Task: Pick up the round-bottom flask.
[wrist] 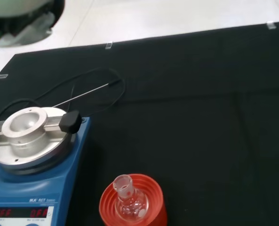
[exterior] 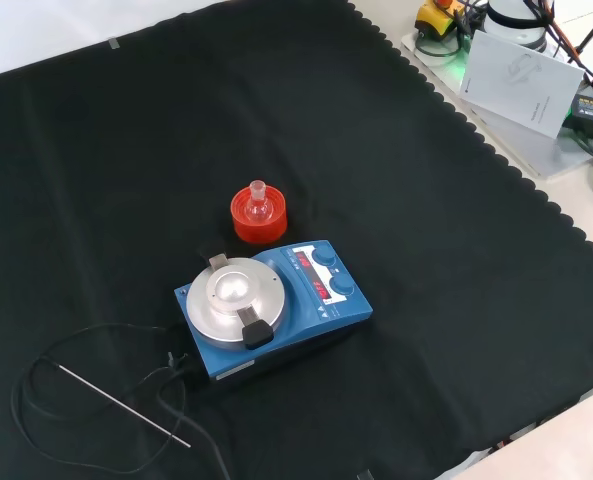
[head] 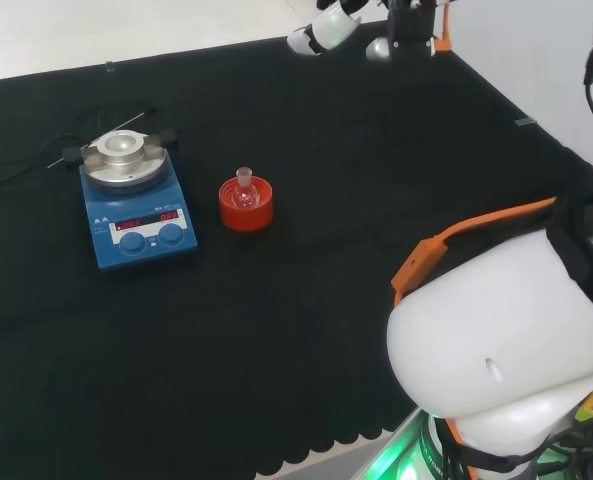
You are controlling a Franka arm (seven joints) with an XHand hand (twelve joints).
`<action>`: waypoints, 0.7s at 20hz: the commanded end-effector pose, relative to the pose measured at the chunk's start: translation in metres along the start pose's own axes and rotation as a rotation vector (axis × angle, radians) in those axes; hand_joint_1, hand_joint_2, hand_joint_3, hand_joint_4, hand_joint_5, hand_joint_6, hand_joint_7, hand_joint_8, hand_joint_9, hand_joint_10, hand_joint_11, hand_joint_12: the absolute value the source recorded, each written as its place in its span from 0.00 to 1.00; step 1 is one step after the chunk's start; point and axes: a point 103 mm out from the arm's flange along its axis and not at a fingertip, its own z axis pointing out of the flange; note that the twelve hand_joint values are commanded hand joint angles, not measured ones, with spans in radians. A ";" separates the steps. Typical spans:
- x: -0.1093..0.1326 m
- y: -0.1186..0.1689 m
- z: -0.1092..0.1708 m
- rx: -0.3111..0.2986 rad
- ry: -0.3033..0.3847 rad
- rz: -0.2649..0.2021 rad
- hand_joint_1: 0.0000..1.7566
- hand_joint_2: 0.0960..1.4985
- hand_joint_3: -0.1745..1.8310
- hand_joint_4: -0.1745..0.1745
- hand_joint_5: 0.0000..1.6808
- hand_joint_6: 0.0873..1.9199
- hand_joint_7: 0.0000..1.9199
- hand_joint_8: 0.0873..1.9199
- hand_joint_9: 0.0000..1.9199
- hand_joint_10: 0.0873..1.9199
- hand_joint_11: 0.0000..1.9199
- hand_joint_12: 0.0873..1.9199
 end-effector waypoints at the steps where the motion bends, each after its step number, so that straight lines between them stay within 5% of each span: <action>1: 0.008 0.021 0.011 0.019 0.037 -0.043 0.48 0.20 0.50 0.00 0.20 0.40 0.33 0.44 0.34 0.43 0.19 0.74; 14: 0.038 0.039 0.017 0.045 -0.004 -0.110 0.49 0.19 0.50 0.00 0.20 0.43 0.35 0.44 0.36 0.43 0.21 0.73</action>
